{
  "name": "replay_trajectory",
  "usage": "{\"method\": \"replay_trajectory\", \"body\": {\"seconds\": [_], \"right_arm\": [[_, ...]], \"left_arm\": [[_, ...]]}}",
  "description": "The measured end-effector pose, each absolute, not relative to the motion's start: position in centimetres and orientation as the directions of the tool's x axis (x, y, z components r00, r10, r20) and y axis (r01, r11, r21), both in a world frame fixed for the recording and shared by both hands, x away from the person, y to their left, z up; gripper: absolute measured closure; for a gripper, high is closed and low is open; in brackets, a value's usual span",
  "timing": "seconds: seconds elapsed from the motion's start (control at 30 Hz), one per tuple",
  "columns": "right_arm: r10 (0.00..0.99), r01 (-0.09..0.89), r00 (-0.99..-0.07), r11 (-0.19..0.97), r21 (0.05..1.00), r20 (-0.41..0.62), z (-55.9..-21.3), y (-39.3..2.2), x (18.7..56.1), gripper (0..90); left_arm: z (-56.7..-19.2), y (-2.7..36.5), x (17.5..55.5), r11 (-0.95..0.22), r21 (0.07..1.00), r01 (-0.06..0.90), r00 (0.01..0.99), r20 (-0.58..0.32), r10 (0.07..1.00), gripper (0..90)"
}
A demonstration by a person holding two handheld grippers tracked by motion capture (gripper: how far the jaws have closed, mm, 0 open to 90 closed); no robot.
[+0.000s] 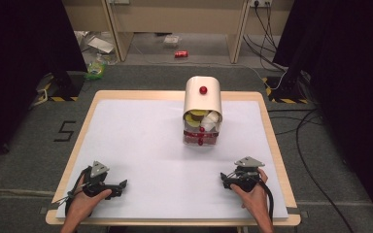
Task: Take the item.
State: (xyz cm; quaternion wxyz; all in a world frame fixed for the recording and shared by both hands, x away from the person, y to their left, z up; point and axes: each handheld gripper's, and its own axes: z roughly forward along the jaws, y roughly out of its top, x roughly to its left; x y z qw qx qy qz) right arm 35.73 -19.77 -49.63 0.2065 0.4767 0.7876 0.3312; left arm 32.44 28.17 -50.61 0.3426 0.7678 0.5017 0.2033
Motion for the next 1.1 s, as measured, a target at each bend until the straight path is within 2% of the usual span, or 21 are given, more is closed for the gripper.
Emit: {"method": "replay_trajectory", "body": {"seconds": [0.13,0.2,0.43,1.1], "right_arm": [[0.892,0.624,-0.453,0.318,0.714,-0.001,-49.5,-19.7,35.7,15.4],[0.882,0.615,-0.472,0.324,0.719,0.007,-49.3,-19.6,35.7,19.6],[0.875,0.551,-0.484,0.313,0.774,-0.010,-47.7,-18.4,35.3,19.3],[0.872,0.459,-0.488,0.295,0.838,-0.040,-43.9,-17.4,36.2,22.3]], "left_arm": [[-50.6,28.2,32.4,-0.261,0.730,0.631,0.414,-0.032,0.910,1.6],[-50.6,28.2,32.4,-0.261,0.730,0.631,0.414,-0.032,0.910,1.6],[-50.6,28.2,32.4,-0.261,0.730,0.631,0.413,-0.032,0.910,1.6],[-50.6,28.2,32.4,-0.261,0.730,0.631,0.413,-0.032,0.910,1.6]]}}
